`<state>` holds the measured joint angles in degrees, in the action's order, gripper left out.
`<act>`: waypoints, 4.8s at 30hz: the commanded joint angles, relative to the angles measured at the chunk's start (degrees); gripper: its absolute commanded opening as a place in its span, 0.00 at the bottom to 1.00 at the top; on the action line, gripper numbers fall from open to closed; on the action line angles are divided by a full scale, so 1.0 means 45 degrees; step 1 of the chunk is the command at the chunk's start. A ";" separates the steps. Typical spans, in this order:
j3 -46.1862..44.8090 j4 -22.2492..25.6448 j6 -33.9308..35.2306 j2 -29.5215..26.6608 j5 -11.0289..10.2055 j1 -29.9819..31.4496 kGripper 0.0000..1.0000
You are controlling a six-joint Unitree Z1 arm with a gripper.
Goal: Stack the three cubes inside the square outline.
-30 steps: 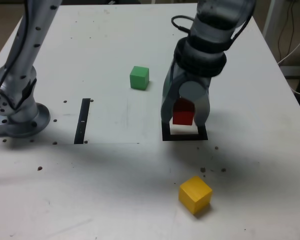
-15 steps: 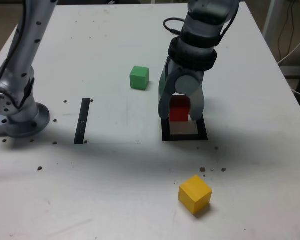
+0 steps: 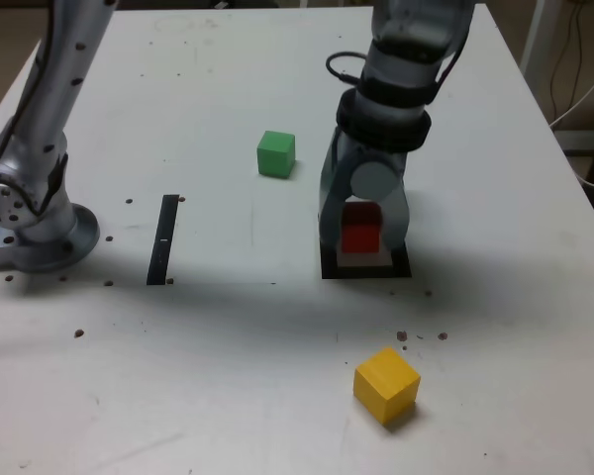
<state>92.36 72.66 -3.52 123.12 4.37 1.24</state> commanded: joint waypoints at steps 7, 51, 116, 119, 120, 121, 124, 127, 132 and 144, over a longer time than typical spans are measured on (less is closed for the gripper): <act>-0.0094 -0.0281 -0.0107 0.0292 0.0178 -0.0015 0.42; -0.0293 0.0618 0.1064 -0.1804 -0.0536 0.1499 0.99; 0.3352 0.1731 -0.2584 0.0348 -0.1877 0.6714 0.99; 0.3356 0.1739 -0.2625 0.0389 -0.1948 0.6771 0.99; 0.3359 0.1739 -0.2637 0.0416 -0.1961 0.6784 0.99; 0.3357 0.1742 -0.2646 0.0453 -0.1971 0.6794 0.99; 0.3367 0.1726 -0.2672 0.0612 -0.2005 0.6825 0.98; 0.3376 0.1685 -0.2685 0.0820 -0.2025 0.6878 0.98; 0.3404 0.1505 -0.2691 0.1213 -0.2022 0.7060 0.97; 0.3355 0.1152 -0.2384 0.1808 -0.2061 0.7312 0.77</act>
<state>107.48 77.93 -14.63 130.93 -4.64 34.01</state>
